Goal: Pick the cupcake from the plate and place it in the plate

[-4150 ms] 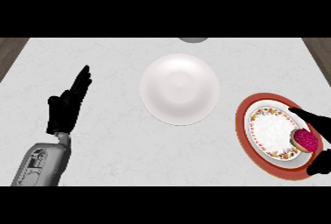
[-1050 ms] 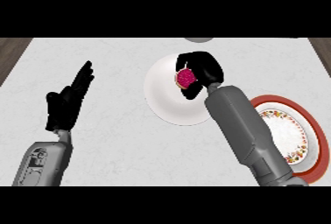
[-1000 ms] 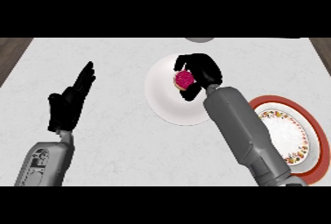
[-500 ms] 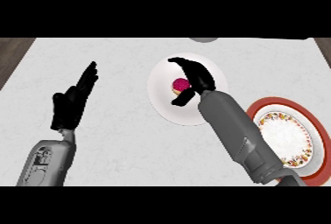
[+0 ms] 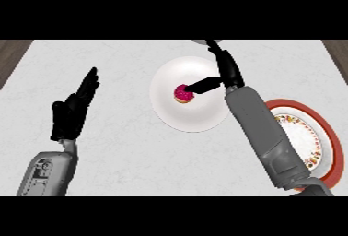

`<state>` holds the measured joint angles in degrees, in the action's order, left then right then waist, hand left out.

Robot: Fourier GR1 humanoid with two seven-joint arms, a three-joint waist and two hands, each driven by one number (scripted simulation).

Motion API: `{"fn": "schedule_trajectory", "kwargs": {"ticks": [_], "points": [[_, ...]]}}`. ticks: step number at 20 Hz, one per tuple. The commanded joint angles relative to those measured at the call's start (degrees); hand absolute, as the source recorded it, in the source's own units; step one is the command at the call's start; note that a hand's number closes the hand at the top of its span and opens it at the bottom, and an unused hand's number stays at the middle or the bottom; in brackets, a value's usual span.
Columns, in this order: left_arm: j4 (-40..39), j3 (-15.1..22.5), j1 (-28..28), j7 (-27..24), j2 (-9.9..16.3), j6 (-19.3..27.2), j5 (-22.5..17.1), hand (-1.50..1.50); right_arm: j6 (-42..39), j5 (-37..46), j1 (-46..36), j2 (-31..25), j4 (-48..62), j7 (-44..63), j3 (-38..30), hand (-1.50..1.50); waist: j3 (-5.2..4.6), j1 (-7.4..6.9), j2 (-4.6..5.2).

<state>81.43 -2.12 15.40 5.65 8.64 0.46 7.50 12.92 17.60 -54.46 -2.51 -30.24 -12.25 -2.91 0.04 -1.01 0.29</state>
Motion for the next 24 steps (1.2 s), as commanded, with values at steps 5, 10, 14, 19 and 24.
{"fn": "schedule_trajectory", "kwargs": {"ticks": [5, 10, 14, 19, 24], "points": [[2.8, 0.5, -2.6, 0.9, -0.5, -0.3, -0.2, 0.0, -6.0, -8.1, 4.8, -10.9, -1.9, -4.2, -9.2, -1.5, 0.0, 0.57, -0.21], [-4.1, -1.4, -1.3, -5.3, 0.3, -1.7, -1.0, 0.0, -15.0, -10.0, 7.2, -19.1, 3.0, -10.8, -12.0, -1.5, -0.01, 0.27, 0.26], [0.5, -1.9, -0.9, 0.1, 1.4, -1.2, -0.4, 0.0, -18.5, -10.2, 9.4, -21.0, -0.2, -9.2, -11.1, -1.5, -0.03, 0.66, -0.22], [-0.3, -1.4, 1.0, 0.7, 0.3, -0.7, 0.0, 0.0, -23.0, -9.8, 8.4, -26.5, 7.8, -14.9, -12.7, -1.5, 0.0, 0.25, 0.01], [1.1, -1.1, 1.2, 2.2, 0.5, -1.9, -0.6, 0.0, -23.8, -8.6, 5.9, -29.0, 15.8, -20.7, -13.8, -1.5, 0.08, -0.78, 0.36]]}}
